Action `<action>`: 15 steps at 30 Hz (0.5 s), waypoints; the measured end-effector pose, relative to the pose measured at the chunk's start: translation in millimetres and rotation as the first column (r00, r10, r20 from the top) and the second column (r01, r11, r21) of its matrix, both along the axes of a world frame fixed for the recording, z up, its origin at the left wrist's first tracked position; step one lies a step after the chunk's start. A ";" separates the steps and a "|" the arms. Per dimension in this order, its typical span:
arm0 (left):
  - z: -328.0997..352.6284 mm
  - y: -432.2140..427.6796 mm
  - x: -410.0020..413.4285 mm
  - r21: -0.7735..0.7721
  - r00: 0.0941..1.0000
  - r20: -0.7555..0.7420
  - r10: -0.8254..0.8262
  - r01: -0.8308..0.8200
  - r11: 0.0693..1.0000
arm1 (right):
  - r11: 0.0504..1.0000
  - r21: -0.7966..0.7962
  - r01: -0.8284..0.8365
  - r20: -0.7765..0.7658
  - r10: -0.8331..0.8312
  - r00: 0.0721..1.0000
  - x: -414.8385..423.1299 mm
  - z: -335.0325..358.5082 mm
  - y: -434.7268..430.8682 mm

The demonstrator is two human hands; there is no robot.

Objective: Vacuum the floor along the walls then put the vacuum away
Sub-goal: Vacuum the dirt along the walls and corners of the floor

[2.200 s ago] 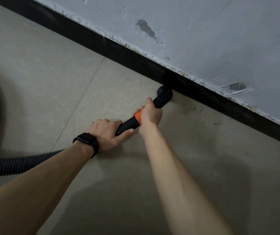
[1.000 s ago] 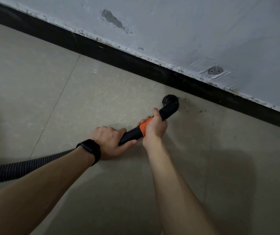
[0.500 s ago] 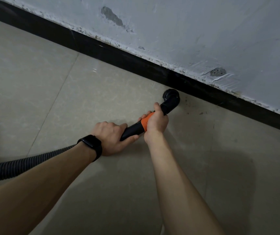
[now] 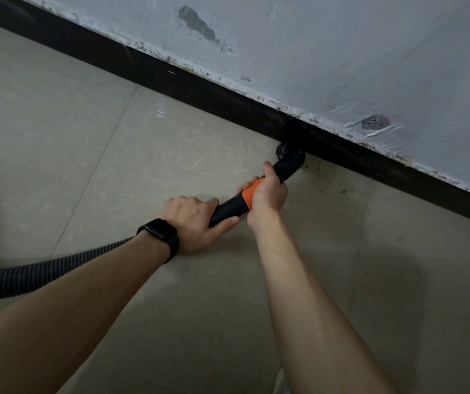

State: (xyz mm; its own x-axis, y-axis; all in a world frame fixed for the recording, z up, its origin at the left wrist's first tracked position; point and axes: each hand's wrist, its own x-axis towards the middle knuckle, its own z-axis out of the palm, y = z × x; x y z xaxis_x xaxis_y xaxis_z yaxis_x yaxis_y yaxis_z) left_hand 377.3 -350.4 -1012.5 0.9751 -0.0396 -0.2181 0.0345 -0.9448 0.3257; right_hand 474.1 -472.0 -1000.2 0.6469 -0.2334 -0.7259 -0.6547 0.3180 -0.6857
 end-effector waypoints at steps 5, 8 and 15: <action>1.6 11.6 -2.4 -0.004 1.000 -0.008 0.026 -0.026 1.000 | 1.000 -0.006 -0.004 0.006 0.004 1.000 1.6 0.9 15.1; 2.3 22.5 -8.7 -0.004 0.999 -0.010 0.049 -0.049 0.999 | 1.000 -0.004 -0.026 0.000 0.026 1.000 -1.2 0.8 28.8; 5.1 54.8 -35.6 -0.004 0.991 -0.016 0.135 -0.135 0.991 | 0.967 -0.058 -0.246 -0.057 0.243 0.968 -16.5 12.9 59.8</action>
State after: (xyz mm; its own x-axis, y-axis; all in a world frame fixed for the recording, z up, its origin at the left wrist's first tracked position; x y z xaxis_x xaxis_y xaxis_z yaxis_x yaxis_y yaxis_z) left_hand 341.7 -295.5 -1007.4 0.9681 0.0906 -0.2336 0.1665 -0.9294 0.3294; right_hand 457.6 -412.2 -987.3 0.6544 -0.1194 -0.7467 -0.7402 0.1005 -0.6648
